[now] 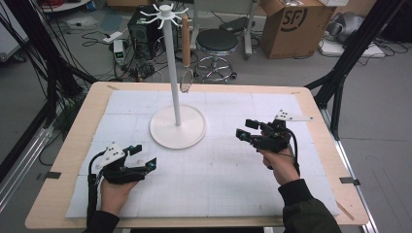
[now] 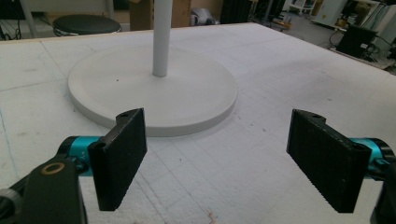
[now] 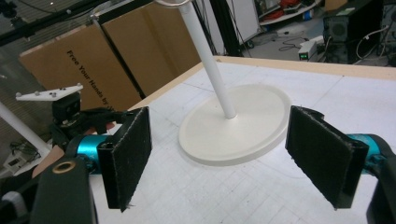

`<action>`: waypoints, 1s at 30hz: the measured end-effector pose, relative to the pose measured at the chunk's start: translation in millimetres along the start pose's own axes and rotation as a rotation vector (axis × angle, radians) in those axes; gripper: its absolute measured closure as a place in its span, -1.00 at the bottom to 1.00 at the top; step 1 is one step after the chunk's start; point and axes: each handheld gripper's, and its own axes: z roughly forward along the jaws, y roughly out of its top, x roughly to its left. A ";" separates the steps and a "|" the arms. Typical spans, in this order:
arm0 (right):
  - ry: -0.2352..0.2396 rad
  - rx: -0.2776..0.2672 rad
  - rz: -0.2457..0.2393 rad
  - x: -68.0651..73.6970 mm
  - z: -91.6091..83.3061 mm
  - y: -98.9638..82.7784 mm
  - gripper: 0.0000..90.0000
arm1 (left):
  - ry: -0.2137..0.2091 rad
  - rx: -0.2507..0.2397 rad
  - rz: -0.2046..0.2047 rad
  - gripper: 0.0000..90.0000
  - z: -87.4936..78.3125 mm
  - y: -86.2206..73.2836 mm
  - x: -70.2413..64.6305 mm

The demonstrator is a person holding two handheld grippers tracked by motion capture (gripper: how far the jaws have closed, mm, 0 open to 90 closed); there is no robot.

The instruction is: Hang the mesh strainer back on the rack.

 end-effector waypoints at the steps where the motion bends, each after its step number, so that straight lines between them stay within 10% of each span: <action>1: 0.000 0.001 -0.004 1.3 -0.4 -0.1 -0.51 | 0.000 -0.001 0.001 -0.54 0.0 0.1 -0.1; 30: -0.067 -0.002 0.018 -12.2 -38.6 -65.7 -0.54 | -0.052 -0.024 -0.023 -0.55 0.5 -0.8 -6.2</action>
